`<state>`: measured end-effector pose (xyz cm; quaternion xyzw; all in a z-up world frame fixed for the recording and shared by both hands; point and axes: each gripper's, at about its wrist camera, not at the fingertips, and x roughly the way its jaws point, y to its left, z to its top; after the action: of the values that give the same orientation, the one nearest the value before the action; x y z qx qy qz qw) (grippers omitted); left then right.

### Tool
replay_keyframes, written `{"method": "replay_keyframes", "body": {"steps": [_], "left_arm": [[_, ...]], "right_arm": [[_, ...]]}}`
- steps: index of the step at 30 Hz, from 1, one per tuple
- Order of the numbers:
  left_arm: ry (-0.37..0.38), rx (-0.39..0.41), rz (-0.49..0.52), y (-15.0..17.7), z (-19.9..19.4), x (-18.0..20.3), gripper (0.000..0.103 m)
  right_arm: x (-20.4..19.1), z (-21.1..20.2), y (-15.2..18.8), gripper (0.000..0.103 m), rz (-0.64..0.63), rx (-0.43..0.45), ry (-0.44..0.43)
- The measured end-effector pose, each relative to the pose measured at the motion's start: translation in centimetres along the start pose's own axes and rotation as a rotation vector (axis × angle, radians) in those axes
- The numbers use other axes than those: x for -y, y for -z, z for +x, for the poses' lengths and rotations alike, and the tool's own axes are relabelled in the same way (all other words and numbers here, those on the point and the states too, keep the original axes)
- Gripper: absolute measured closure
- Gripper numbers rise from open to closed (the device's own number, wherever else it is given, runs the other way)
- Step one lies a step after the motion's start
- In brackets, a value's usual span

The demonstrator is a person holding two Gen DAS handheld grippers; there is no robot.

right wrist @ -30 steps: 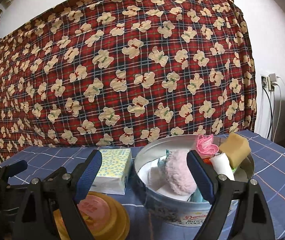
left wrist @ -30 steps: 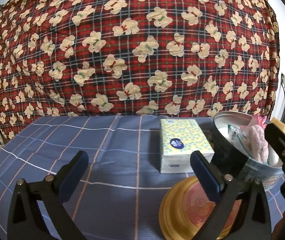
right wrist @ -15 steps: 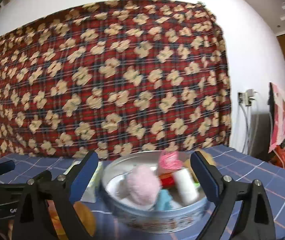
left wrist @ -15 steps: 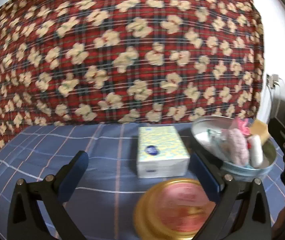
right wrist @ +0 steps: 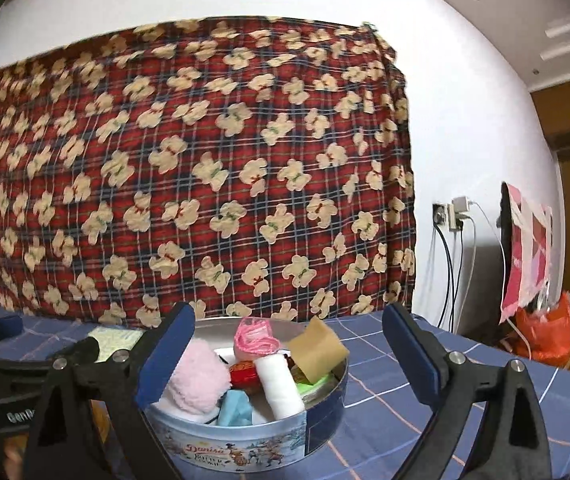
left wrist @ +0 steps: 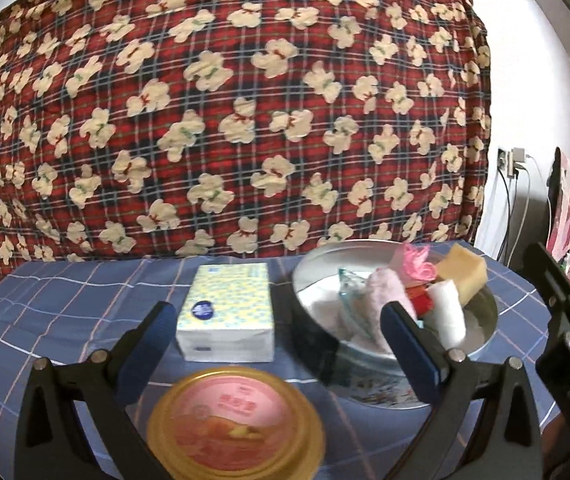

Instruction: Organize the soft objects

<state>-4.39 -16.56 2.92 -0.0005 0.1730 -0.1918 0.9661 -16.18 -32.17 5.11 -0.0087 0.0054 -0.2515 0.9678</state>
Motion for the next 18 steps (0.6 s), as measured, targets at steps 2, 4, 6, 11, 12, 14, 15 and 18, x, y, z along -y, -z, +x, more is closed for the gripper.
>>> {"method": "replay_keyframes", "body": {"steps": [2,4,6,11,12,14,15,18], "left_arm": [[0.003,0.009,0.008,0.0,-0.1,0.9,0.0],[0.003,0.023,0.018,0.0,-0.2,1.7,0.0],[-0.011,0.046,0.027,0.0,-0.4,2.5,0.0],[-0.013,0.074,0.035,0.1,-0.1,4.1,0.0],[-0.015,0.078,0.04,0.1,0.0,4.4,0.0],[-0.021,0.087,0.048,0.1,0.1,4.9,0.0],[-0.021,0.089,0.05,0.2,0.2,5.1,0.0],[-0.037,0.104,0.057,0.5,0.4,5.7,0.0]], "right_arm": [[0.4,-0.1,0.1,0.006,0.014,0.012,0.003],[0.7,0.1,0.2,0.006,0.019,0.009,0.009],[1.2,0.4,0.1,0.006,0.031,0.016,0.02],[1.8,0.7,-0.1,0.006,-0.004,0.06,0.046],[2.0,0.8,0.0,0.006,-0.004,0.063,0.05],[2.4,1.0,0.0,0.006,0.016,0.055,0.051],[2.7,0.9,-0.1,0.006,0.03,0.055,0.051],[3.3,0.7,0.0,0.006,0.059,0.062,0.059]]}}
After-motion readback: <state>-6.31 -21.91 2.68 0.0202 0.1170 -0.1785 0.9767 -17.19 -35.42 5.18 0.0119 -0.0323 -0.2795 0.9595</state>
